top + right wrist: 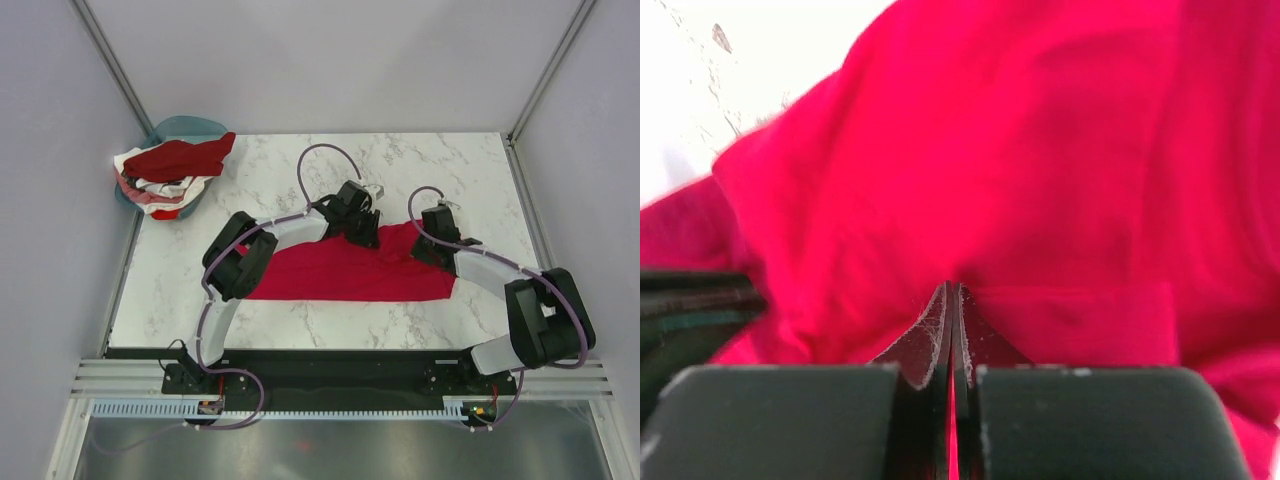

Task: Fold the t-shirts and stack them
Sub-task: Fold the tshirt

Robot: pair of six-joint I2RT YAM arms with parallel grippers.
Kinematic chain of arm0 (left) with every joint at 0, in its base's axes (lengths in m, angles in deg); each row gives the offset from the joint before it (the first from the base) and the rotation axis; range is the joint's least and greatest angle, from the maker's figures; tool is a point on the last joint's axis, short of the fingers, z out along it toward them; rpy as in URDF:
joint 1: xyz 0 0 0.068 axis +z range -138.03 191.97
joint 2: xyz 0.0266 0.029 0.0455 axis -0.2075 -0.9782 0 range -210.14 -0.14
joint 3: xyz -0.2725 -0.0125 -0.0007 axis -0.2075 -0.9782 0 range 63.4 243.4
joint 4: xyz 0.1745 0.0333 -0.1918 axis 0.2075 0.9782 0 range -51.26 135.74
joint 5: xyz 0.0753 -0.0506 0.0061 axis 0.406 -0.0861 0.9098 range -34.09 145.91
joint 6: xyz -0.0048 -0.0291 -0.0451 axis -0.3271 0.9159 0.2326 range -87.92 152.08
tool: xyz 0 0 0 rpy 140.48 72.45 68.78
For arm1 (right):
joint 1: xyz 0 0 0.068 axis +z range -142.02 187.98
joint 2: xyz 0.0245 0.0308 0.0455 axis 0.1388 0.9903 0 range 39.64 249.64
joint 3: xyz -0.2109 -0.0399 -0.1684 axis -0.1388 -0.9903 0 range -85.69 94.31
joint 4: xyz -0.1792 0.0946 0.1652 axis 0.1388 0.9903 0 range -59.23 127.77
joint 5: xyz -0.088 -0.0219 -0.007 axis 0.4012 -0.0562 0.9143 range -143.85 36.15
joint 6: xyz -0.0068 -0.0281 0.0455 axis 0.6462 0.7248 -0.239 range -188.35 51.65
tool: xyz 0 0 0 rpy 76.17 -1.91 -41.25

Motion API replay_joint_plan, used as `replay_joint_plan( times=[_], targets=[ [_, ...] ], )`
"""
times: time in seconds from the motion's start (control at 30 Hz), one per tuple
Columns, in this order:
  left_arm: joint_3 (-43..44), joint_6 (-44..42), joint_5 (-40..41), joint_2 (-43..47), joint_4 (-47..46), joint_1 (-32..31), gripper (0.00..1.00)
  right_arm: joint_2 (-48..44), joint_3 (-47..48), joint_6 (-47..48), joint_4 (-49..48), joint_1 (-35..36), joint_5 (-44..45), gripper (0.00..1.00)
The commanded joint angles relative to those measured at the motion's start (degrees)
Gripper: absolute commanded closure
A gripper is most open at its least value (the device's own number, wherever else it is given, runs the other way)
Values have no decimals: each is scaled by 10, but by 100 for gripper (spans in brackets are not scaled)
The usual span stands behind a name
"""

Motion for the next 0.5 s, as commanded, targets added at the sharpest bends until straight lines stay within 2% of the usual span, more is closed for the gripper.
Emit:
replay_joint_plan(
  times=[0.0,0.13,0.23,0.37,0.47],
  targets=[
    [41,-9,23,-19,34,12,68,-56,-29,-23,37,0,46,100],
    [43,4,70,-22,71,19,68,-147,-46,-42,68,0,101,100],
    [47,10,93,-23,88,26,67,-175,-39,-36,75,0,139,100],
    [48,9,93,-18,91,26,67,-146,-3,-25,84,-1,153,94],
    [46,4,59,-16,82,25,67,-89,29,-12,82,-1,148,91]
  ],
)
